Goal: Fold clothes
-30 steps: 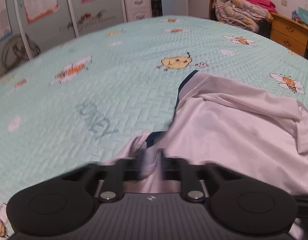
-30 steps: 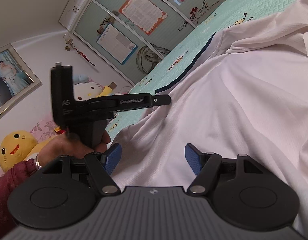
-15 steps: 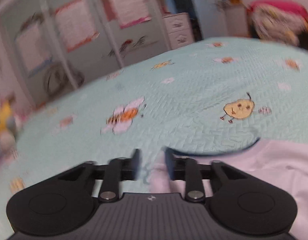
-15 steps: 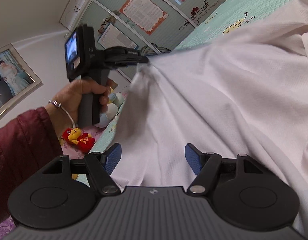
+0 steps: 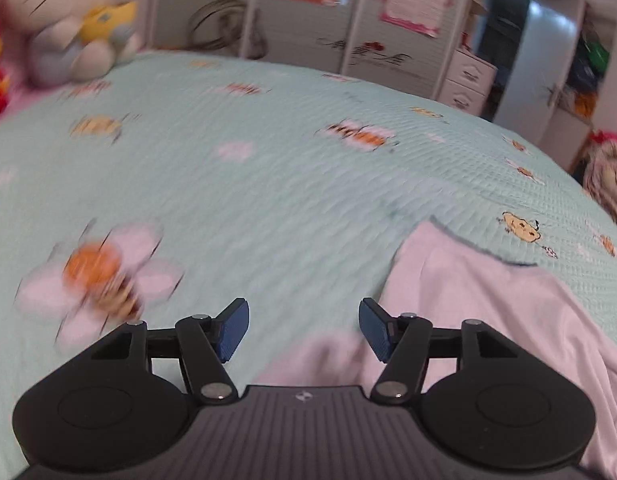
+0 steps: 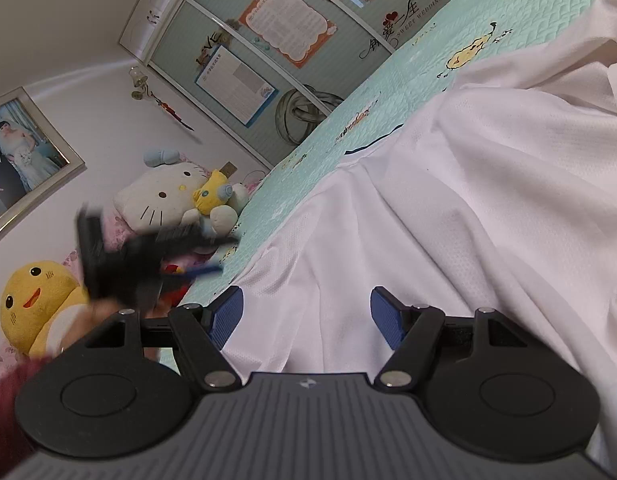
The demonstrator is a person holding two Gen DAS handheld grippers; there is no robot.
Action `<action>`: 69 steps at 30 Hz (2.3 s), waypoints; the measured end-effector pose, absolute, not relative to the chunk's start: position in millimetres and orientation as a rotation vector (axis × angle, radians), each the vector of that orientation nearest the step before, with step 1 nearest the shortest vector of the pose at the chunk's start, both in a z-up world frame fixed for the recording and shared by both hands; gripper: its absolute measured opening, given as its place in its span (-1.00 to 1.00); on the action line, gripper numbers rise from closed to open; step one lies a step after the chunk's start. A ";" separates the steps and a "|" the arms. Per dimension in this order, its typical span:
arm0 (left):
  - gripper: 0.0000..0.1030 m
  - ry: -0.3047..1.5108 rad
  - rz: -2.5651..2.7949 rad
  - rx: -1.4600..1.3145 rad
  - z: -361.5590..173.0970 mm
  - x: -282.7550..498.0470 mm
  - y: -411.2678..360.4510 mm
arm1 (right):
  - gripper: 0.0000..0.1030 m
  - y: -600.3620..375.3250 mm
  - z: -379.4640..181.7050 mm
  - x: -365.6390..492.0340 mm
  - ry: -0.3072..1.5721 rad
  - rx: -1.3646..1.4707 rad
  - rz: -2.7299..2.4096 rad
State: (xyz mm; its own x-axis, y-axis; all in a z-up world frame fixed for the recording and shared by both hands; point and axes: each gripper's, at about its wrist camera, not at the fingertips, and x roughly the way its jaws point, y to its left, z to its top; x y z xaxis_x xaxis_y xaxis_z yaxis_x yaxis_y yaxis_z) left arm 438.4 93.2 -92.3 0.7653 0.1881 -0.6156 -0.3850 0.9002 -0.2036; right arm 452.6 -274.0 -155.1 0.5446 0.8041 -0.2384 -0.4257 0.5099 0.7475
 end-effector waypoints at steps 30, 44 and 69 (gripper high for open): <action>-0.74 0.513 0.711 -0.272 -35.1 396.4 178.5 | 0.37 -276.1 -157.5 450.3 0.628 0.682 0.812; 0.13 0.508 0.568 -0.507 -99.2 348.3 144.5 | 0.37 -274.6 -156.0 449.0 0.628 0.682 0.812; 0.17 0.537 0.427 -0.334 -106.2 393.1 185.3 | 0.38 -272.9 -156.3 450.5 0.631 0.696 0.816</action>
State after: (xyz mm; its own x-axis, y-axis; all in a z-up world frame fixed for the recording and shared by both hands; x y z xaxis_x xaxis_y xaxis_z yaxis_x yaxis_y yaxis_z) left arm 393.1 185.3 -106.2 0.7758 0.3015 -0.5544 -0.4722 0.8601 -0.1930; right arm 450.5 -272.9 -156.3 0.5328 0.8141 -0.2310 -0.4284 0.4949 0.7560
